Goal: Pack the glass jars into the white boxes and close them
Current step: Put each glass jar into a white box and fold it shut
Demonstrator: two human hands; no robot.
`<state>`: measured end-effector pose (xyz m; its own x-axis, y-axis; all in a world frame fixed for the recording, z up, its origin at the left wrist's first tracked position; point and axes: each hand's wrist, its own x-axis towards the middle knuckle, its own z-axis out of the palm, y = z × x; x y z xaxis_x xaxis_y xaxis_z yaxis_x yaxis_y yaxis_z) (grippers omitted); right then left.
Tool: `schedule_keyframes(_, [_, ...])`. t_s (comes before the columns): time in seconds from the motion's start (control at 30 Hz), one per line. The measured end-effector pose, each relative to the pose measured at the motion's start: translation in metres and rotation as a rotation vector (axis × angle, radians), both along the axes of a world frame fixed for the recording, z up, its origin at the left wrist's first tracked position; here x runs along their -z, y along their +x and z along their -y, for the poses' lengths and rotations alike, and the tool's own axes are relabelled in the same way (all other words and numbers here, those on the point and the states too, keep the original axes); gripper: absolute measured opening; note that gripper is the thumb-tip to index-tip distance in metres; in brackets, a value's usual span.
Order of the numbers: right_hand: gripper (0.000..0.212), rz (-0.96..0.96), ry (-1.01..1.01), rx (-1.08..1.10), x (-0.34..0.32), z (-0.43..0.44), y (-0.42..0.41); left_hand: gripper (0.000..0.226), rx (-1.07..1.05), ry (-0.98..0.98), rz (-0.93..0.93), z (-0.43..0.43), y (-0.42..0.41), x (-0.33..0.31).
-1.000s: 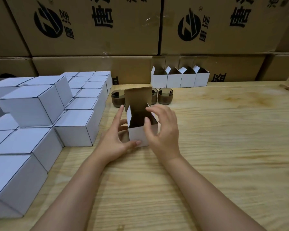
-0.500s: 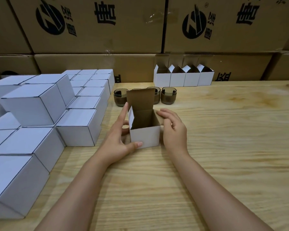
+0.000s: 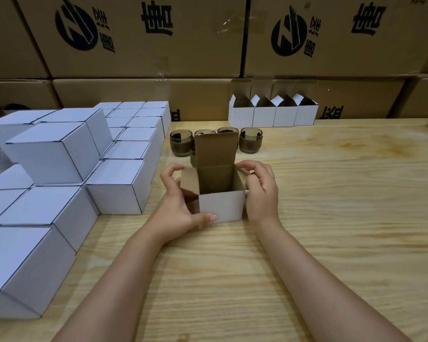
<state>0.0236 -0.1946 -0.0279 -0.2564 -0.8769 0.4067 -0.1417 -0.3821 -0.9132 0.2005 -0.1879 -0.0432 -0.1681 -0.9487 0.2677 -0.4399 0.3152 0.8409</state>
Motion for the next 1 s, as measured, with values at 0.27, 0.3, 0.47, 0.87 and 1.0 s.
schedule_keyframes(0.27, [0.053,-0.064,0.02,-0.081,-0.005,0.002,-0.012,0.089,0.034,0.117,-0.066,0.003,-0.001,0.001])
schedule_keyframes(0.3, [0.053,-0.109,0.025,-0.067,-0.004,0.003,-0.012,0.087,0.034,0.12,-0.066,0.004,-0.001,0.001])
schedule_keyframes(0.47, [0.049,-0.275,0.014,-0.015,-0.004,0.002,-0.013,0.083,0.023,0.118,-0.042,0.004,0.0,0.001])
schedule_keyframes(0.87, [0.045,-1.087,0.3,-0.13,-0.082,0.022,-0.026,0.085,0.078,0.144,-0.046,0.002,-0.003,-0.002])
schedule_keyframes(1.0, [0.037,-1.193,0.269,-0.063,-0.101,0.062,0.012,0.084,0.083,0.136,-0.033,0.002,-0.002,-0.001])
